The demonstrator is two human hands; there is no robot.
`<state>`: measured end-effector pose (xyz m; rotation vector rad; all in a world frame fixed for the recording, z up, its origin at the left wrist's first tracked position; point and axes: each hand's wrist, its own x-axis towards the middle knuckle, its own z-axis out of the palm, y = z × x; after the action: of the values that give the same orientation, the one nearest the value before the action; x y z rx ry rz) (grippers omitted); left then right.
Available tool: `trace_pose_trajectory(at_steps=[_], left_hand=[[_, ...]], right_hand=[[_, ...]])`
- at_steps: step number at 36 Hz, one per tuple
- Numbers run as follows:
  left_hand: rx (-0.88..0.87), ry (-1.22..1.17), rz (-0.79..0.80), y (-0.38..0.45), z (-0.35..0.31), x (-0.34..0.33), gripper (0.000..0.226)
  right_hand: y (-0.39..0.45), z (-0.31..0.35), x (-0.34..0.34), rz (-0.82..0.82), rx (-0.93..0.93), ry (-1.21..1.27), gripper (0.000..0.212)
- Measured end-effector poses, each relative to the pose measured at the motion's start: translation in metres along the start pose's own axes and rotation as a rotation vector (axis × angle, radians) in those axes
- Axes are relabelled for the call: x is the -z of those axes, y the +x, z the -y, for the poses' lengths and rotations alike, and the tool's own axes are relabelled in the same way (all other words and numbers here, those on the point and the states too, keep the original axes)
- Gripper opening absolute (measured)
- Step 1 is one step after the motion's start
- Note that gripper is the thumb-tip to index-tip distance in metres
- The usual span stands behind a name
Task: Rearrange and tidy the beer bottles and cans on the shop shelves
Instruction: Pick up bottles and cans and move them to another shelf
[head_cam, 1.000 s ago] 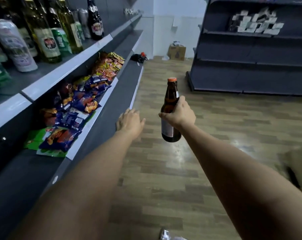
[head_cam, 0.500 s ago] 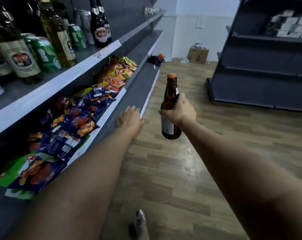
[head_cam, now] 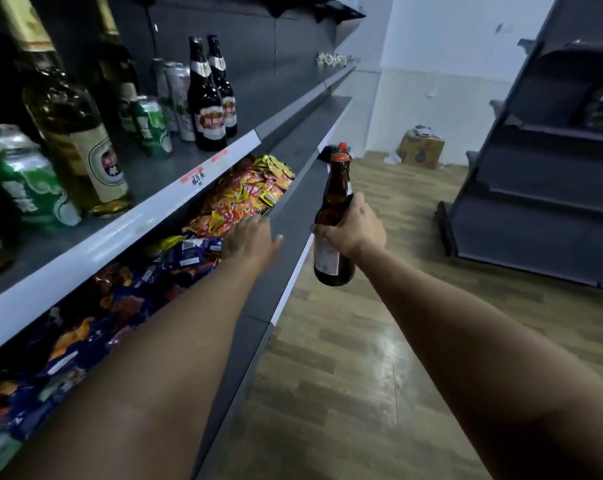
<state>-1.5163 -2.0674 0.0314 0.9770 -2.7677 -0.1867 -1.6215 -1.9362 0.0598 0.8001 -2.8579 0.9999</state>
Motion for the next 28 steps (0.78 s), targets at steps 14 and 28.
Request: trace_pose_trajectory(at_steps=[14,28], left_hand=[[0.243,0.064,-0.182,0.146,0.015,0.001,0.049],[0.754,0.009,-0.473,0.158,0.055,0.035,0.056]], right_hand=[[0.196,0.052,-0.023,0.079,0.342,0.087,0.059],[0.246,0.170,-0.046,0.306,0.735,0.380,0.067]])
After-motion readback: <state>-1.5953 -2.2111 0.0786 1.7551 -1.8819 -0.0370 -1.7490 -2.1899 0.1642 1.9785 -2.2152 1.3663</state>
